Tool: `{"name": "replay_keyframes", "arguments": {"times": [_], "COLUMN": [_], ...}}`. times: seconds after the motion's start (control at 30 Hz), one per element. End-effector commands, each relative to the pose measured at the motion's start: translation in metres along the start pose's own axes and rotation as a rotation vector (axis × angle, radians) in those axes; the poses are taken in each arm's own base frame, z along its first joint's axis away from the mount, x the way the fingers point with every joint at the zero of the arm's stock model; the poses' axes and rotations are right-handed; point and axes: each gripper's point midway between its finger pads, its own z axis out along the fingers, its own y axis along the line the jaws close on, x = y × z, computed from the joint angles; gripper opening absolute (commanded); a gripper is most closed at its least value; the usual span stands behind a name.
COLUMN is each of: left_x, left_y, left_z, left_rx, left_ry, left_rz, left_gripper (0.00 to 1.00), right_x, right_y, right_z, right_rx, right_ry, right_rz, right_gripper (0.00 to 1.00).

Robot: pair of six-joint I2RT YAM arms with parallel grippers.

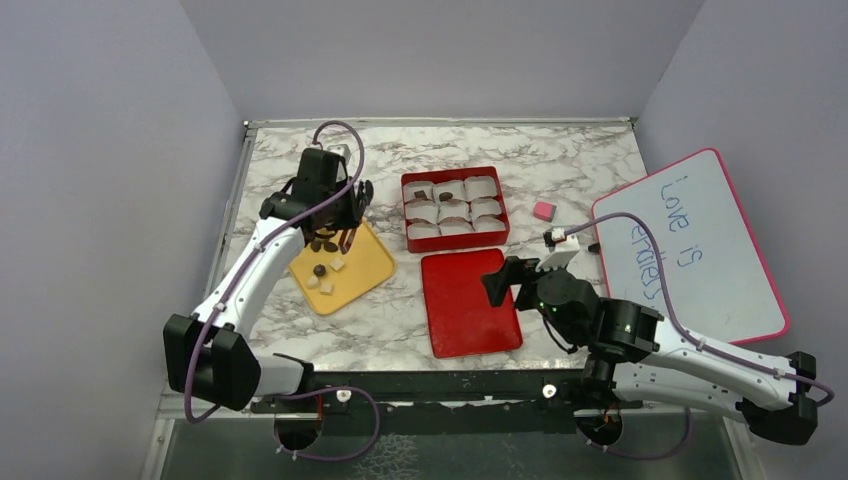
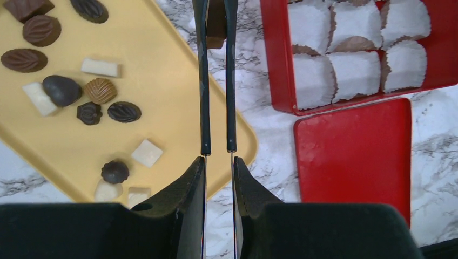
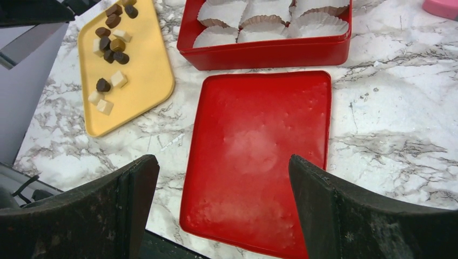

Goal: Pack the chocolate

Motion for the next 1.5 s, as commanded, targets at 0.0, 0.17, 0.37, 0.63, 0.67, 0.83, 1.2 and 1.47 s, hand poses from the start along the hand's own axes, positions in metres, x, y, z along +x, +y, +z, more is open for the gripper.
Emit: {"name": "replay_keyframes", "arguments": {"times": [0.0,0.17,0.37,0.63,0.67,0.83,1.2,1.47], "left_x": [-0.032,-0.050,-0.060,-0.050,-0.048,-0.040,-0.036,-0.036], "left_y": [-0.033,-0.063,-0.110,-0.175,-0.183,-0.212,-0.217,-0.216], "left_z": [-0.003,0.003,0.022,0.069,0.073,0.096,0.134,0.147], "left_rx": [0.146,0.234,0.309,0.377,0.385,0.407,0.349,0.329], "left_ry": [-0.051,-0.065,-0.057,0.012,0.017,0.034,0.032,0.030], "left_rz": [-0.002,0.016,0.074,0.158,0.168,0.208,0.250,0.277], "left_gripper": [0.14,0.14,0.14,0.14,0.14,0.14,0.15,0.18], "right_x": [-0.003,-0.003,-0.004,-0.007,-0.007,-0.009,-0.011,-0.011], "right_y": [-0.005,-0.007,-0.008,-0.011,-0.012,-0.013,-0.016,-0.016], "right_z": [-0.002,-0.004,-0.004,-0.007,-0.007,-0.008,-0.009,-0.008], "right_rx": [0.006,0.010,0.012,0.018,0.020,0.027,0.036,0.038], "right_ry": [-0.019,-0.025,-0.030,-0.038,-0.039,-0.042,-0.048,-0.051], "right_rz": [0.022,0.024,0.026,0.026,0.025,0.025,0.021,0.020], "right_gripper": [0.95,0.95,0.95,0.95,0.95,0.95,0.95,0.95]}}
